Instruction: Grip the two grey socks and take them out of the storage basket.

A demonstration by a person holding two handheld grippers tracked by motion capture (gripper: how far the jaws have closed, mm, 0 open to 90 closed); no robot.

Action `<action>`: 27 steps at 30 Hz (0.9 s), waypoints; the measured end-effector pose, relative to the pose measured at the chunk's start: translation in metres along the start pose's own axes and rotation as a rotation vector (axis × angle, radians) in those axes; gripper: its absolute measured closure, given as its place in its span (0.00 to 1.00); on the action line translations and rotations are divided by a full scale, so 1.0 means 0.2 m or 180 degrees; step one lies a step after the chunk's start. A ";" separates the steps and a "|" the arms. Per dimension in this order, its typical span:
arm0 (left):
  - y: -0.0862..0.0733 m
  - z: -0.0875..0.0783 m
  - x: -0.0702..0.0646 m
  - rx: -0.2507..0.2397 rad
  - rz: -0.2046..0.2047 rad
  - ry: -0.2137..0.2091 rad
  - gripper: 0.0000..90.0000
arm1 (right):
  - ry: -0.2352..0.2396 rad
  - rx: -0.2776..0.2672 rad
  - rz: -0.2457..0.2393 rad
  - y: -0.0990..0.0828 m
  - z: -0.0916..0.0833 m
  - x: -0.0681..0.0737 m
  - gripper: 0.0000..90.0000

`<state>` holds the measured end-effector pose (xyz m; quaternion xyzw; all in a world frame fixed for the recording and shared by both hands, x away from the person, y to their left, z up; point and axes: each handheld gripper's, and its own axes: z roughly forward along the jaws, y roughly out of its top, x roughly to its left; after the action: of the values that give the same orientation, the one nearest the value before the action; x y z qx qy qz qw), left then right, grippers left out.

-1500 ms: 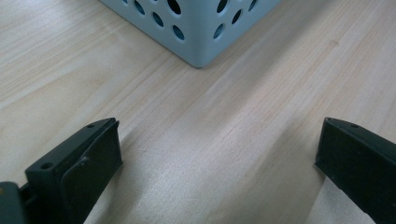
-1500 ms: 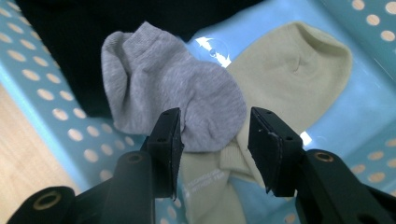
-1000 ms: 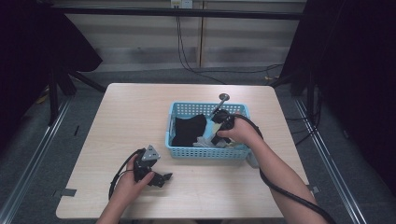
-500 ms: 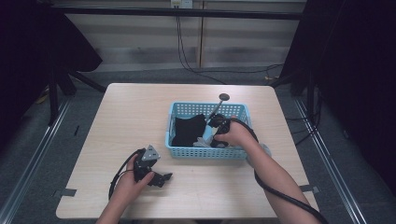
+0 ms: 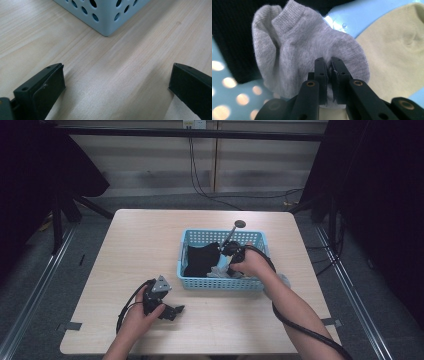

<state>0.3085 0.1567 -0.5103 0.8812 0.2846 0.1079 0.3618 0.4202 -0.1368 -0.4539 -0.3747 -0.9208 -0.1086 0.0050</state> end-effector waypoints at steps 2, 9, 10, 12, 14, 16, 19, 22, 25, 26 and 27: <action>0.00 0.00 0.00 0.0000 0.0000 -0.0001 0.00 | -0.0015 -0.0047 -0.0010 0.00 -0.02 -0.01 0.94; 0.00 0.00 0.00 -0.0001 0.0003 -0.0007 0.00 | -0.0039 -0.0093 0.0015 0.01 -0.16 -0.01 0.94; 0.00 0.00 0.00 0.0001 0.0004 -0.0007 0.00 | -0.0044 -0.0096 0.0002 0.01 -0.18 -0.01 0.94; 0.00 0.00 0.00 0.0001 0.0004 -0.0009 0.00 | -0.0047 -0.0128 0.0031 0.01 -0.22 -0.02 0.94; 0.00 0.00 0.00 0.0002 0.0002 -0.0009 0.00 | -0.0061 -0.0129 0.0019 0.01 -0.26 -0.03 0.94; 0.00 0.00 0.00 0.0001 0.0002 -0.0009 0.00 | -0.0058 -0.0155 0.0042 0.00 -0.29 -0.04 0.94; 0.00 0.00 0.00 0.0002 0.0003 -0.0009 0.00 | -0.0042 -0.0202 0.0094 -0.01 -0.34 -0.06 0.94; 0.00 0.00 0.00 0.0002 0.0002 -0.0009 0.00 | -0.0010 -0.0249 0.0168 -0.02 -0.38 -0.07 0.94; 0.00 0.00 0.00 0.0003 0.0004 -0.0010 0.00 | -0.0034 -0.0283 0.0168 -0.02 -0.42 -0.07 0.94; 0.00 0.00 0.00 0.0002 0.0004 -0.0009 0.00 | -0.0041 -0.0288 0.0177 -0.02 -0.43 -0.07 0.94; 0.00 0.00 0.00 0.0003 0.0004 -0.0010 0.00 | -0.0035 -0.0305 0.0171 -0.02 -0.44 -0.08 0.94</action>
<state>0.3085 0.1570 -0.5102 0.8817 0.2835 0.1067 0.3618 0.4223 -0.1678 -0.3711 -0.3997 -0.9041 -0.1504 -0.0150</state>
